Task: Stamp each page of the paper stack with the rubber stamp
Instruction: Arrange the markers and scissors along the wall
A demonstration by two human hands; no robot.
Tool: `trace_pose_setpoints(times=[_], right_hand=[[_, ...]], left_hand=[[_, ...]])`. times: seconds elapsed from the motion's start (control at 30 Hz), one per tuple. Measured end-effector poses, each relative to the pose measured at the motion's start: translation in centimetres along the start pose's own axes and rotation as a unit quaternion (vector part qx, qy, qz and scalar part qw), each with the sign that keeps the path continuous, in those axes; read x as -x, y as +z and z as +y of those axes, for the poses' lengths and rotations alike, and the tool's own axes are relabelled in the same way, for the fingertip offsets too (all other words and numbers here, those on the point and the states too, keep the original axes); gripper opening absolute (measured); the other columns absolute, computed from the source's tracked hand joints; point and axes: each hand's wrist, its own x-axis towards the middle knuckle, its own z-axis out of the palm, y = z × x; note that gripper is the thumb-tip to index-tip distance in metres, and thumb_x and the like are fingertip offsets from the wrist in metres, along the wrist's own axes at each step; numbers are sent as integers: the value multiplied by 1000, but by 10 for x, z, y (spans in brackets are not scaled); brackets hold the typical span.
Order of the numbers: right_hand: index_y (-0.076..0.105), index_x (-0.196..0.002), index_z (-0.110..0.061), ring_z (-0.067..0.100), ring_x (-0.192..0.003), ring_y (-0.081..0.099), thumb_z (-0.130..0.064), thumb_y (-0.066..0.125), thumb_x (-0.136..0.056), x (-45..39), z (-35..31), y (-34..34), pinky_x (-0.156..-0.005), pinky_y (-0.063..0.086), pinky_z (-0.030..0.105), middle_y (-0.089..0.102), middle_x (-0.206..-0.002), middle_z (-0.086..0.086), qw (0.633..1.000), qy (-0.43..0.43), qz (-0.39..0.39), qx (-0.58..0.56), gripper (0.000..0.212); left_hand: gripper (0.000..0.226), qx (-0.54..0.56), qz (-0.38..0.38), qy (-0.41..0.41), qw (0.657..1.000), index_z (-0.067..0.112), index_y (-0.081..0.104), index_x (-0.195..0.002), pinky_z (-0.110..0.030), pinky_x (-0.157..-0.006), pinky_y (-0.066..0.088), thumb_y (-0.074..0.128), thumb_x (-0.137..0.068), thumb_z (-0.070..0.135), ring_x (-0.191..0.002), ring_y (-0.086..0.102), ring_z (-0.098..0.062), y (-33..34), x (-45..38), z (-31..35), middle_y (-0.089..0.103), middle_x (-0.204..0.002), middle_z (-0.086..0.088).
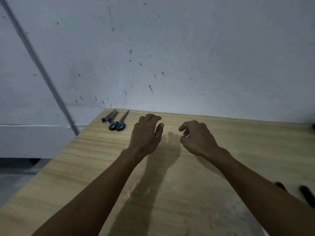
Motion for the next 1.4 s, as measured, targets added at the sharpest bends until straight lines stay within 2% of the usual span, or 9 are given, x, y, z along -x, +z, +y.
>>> trace_pose_setpoints(times=[0.17, 0.4, 0.6, 0.73, 0.93, 1.03, 1.1, 1.23, 1.4], right_hand=[[65, -108, -30, 19, -97, 61, -24, 59, -80, 63, 35, -40, -78, 47, 32, 65, -104, -4, 998, 26, 29, 53, 29], [63, -106, -29, 20, -95, 59, -21, 60, -81, 131, 84, -88, -73, 42, 30, 62, -107, -1, 990, 97, 53, 88, 26], [57, -106, -18, 23, -87, 53, -24, 62, -86, 175, 112, -114, -70, 41, 29, 52, -105, 3, 976, 166, 27, 140, 22], [50, -106, -19, 27, -102, 57, -38, 62, -88, 191, 117, -115, -75, 42, 32, 53, -109, 5, 962, 202, -2, 183, 28], [49, -106, -21, 24, -102, 57, -29, 63, -88, 201, 120, -113, -72, 39, 32, 52, -106, 2, 961, 207, -4, 180, 24], [50, -110, -20, 25, -104, 57, -28, 62, -90, 203, 119, -109, -72, 40, 32, 54, -112, 4, 963, 205, 2, 174, 25], [48, -105, -19, 26, -102, 57, -24, 64, -88, 201, 117, -108, -71, 41, 31, 50, -103, 3, 967, 203, 3, 156, 24], [46, -96, -18, 25, -92, 58, -21, 69, -79, 192, 105, -102, -70, 51, 33, 51, -96, 2, 978, 182, 0, 101, 29], [46, -95, -18, 24, -86, 59, -20, 70, -78, 170, 74, -88, -65, 50, 31, 55, -100, 6, 987, 151, 1, 64, 30]], left_hand=[[31, 72, -17, 35, 997, 18, 60, -121, -35, -82, 48, 47, -97, 32, -105, 58, -18, 11, 39, 78, 61, -120, 2], [21, 83, -123, 38, 988, 17, 62, -97, -42, -75, 53, 49, -93, 33, -89, 61, -21, 28, 80, 162, 67, -95, 0], [39, -4, -247, -11, 969, 11, 52, -98, -37, -75, 45, 48, -93, 50, -95, 58, -32, 46, 106, 218, 56, -106, -12], [50, -38, -282, -40, 958, 12, 52, -110, -37, -81, 47, 57, -85, 55, -100, 58, -29, 51, 119, 242, 54, -112, -9], [40, -17, -275, -68, 959, 11, 47, -116, -36, -79, 42, 56, -88, 38, -103, 55, -31, 51, 123, 245, 50, -119, -12], [38, 37, -266, -95, 959, 8, 48, -112, -31, -68, 39, 55, -90, 38, -88, 52, -25, 50, 119, 237, 51, -113, -12], [37, 91, -252, -124, 955, 5, 50, -108, -31, -66, 39, 55, -90, 37, -85, 51, -24, 49, 116, 230, 55, -110, -13], [36, 198, -221, -203, 933, -2, 57, -103, -27, -58, 39, 54, -89, 31, -91, 60, -32, 45, 107, 206, 61, -107, -21], [39, 252, -208, -258, 909, -2, 57, -90, -22, -45, 38, 50, -73, 32, -76, 63, -39, 25, 91, 160, 65, -98, -27]])
